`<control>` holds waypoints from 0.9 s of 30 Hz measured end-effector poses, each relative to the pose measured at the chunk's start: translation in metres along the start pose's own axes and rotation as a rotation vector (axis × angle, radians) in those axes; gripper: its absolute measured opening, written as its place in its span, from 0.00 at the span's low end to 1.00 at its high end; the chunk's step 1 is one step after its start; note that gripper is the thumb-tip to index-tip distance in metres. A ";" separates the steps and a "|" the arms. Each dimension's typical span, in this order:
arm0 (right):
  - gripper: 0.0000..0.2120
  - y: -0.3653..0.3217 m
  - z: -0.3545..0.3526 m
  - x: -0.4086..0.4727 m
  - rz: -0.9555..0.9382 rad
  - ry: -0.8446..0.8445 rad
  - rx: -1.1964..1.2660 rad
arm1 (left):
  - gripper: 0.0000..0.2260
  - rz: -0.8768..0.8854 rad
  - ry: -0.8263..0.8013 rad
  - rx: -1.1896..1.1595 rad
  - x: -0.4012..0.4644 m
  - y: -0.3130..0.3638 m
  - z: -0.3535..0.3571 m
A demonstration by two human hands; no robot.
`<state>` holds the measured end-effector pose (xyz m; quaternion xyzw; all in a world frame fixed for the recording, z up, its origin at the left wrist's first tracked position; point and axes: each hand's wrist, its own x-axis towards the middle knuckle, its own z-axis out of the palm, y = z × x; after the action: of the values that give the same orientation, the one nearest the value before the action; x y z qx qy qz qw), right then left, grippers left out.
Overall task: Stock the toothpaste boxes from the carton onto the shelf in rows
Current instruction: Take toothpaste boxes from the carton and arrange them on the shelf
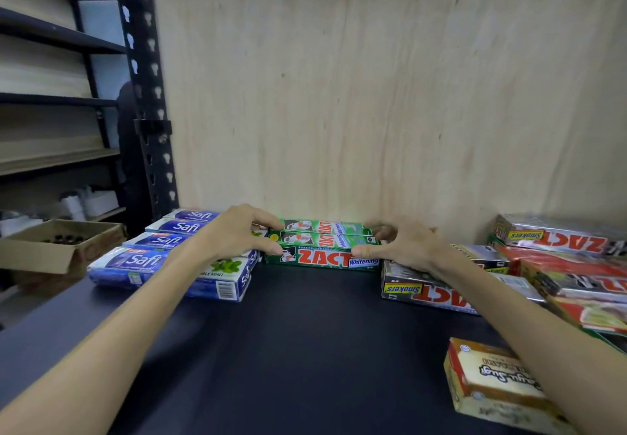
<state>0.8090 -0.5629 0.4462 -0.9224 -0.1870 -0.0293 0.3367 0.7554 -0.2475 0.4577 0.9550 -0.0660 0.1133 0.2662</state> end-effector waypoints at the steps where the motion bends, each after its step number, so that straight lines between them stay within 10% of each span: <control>1: 0.45 0.000 0.000 -0.001 0.006 -0.001 -0.012 | 0.23 0.000 -0.001 0.007 0.000 0.000 0.000; 15: 0.34 -0.016 -0.007 -0.017 -0.020 0.101 -0.054 | 0.40 0.011 -0.037 -0.247 -0.010 0.012 -0.013; 27: 0.33 -0.005 -0.009 -0.015 0.048 0.062 -0.018 | 0.33 -0.172 0.063 -0.056 -0.016 0.012 -0.001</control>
<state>0.7935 -0.5696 0.4534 -0.9282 -0.1542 -0.0514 0.3348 0.7379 -0.2566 0.4603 0.9452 0.0213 0.1180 0.3037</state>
